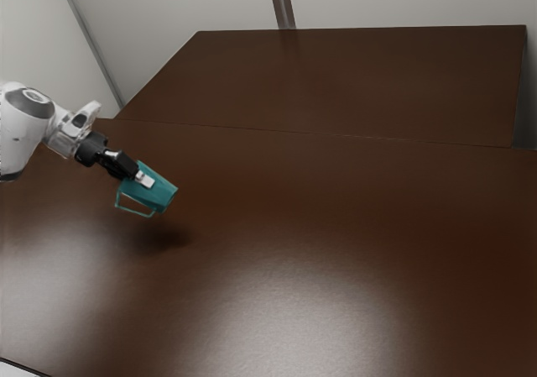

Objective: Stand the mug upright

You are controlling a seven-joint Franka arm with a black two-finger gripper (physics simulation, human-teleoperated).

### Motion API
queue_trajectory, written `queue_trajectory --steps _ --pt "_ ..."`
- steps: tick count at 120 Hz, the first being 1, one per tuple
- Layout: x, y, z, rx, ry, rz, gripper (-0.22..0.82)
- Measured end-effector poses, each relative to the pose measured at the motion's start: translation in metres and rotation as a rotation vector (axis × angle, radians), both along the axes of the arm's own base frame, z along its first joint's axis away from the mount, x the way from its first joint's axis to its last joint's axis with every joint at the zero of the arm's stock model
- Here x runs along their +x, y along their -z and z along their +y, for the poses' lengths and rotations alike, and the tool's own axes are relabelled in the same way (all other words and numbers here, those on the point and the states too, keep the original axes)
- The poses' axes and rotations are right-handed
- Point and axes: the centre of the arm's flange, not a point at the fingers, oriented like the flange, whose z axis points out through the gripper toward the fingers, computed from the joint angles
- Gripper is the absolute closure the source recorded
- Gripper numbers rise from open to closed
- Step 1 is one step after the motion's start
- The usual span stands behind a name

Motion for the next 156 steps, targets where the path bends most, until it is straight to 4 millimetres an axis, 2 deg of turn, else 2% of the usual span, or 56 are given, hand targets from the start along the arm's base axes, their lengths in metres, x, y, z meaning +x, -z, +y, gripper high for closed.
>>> queue_trajectory --steps 18,40,74,80,88,103,156 --pt "0.021 -0.029 -0.053 0.205 0.154 -0.029 0.78" --pt "0.038 -0.045 -0.113 0.465 0.308 -0.074 0.78" --pt "0.019 -0.035 -0.191 0.74 0.439 -0.167 0.78" --pt "0.016 -0.034 -0.194 0.779 0.44 -0.182 0.78" --pt "0.013 -0.033 -0.186 0.836 0.426 -0.187 0.78" --pt "0.004 -0.018 -0.182 0.886 0.4 -0.18 0.78" --pt "-0.013 0.013 -0.216 0.919 0.351 -0.179 0.78"
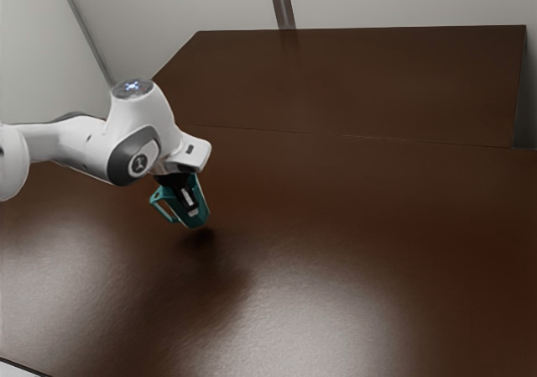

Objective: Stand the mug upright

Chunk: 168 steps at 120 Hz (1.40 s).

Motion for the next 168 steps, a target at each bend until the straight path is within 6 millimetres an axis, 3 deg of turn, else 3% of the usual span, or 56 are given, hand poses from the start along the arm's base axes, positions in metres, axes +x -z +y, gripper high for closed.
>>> queue_trajectory --steps 31,104,142,168 --pt "-0.003 0.007 -0.017 0.005 -0.02 -0.009 0.78" --pt "-0.015 0.049 -0.021 0.018 -0.097 0.055 0.78" --pt "-0.015 0.054 -0.023 0.017 -0.12 0.054 0.78" --pt "-0.015 0.054 -0.024 0.009 -0.127 0.052 0.65"
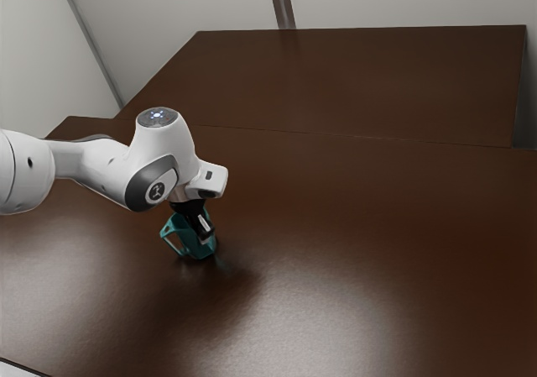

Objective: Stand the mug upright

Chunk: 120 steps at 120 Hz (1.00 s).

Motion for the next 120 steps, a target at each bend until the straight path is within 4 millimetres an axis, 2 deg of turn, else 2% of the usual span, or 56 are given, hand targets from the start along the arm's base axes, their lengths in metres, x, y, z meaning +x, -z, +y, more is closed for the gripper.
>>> queue_trajectory --steps 30,49,72,120 --pt "0.0 -0.001 -0.001 -0.004 0.003 -0.007 0.47" --pt "0.001 -0.005 0.0 -0.007 0.002 -0.014 0.4" --pt "0.001 -0.017 0.0 -0.013 0.002 -0.031 0.35" --pt "-0.004 -0.064 -0.002 -0.035 -0.006 -0.09 0.32"
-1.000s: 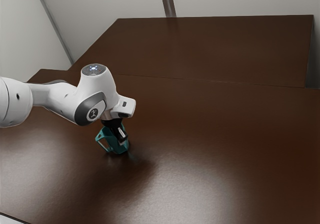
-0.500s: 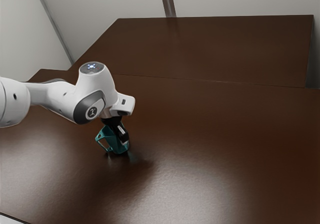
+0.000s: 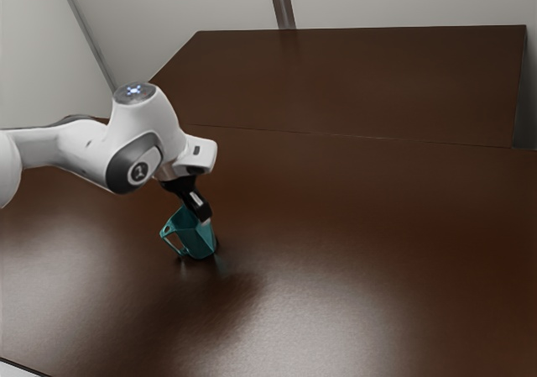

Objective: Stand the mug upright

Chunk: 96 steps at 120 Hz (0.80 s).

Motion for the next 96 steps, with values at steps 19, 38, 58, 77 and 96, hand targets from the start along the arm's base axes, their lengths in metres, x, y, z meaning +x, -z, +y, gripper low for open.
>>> queue_trajectory --steps 19,38,58,77,96 --pt "0.016 -0.035 -0.001 -0.006 -0.012 -0.049 0.28" --pt "0.054 -0.073 0.001 -0.016 -0.057 -0.067 0.2" --pt "0.093 -0.086 0.0 -0.04 -0.115 -0.022 0.1" --pt "0.113 -0.092 0.003 -0.074 -0.165 0.028 0.05" --pt "0.117 -0.104 0.003 -0.104 -0.205 0.064 0.02"
